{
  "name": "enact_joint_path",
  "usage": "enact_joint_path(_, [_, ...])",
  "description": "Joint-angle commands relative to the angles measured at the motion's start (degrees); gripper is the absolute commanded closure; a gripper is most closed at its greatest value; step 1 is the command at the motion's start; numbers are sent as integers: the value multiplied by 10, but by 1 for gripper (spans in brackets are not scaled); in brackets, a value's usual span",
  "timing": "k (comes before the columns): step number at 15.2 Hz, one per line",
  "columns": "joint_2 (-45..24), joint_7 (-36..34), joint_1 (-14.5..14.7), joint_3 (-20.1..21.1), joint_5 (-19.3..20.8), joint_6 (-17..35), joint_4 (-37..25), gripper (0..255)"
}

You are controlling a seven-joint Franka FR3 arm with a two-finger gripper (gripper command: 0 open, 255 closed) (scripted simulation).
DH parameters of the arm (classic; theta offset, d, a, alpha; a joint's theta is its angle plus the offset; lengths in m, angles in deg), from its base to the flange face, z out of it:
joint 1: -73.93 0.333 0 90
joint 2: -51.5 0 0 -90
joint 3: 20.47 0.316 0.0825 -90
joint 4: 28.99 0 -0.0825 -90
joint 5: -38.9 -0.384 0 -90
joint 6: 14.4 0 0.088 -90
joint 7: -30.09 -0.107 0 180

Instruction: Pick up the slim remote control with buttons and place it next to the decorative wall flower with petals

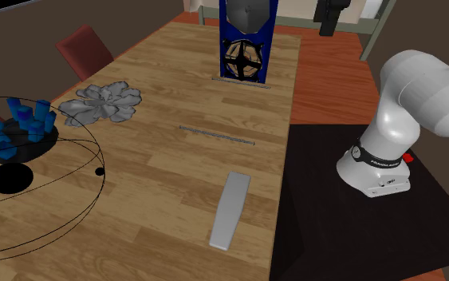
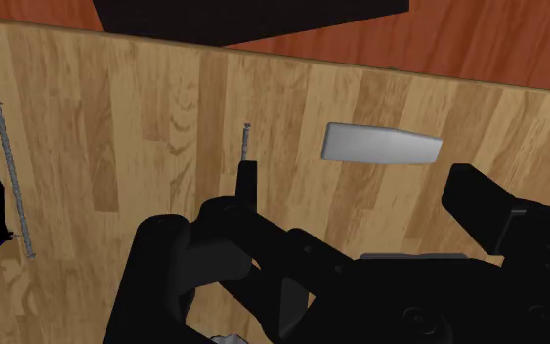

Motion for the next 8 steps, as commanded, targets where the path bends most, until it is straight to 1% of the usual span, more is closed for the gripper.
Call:
enact_joint_path(1, [0,0,0,0,0,0,0,0])
enact_joint_path(8, [-74,142,59,-19,19,136,64,0])
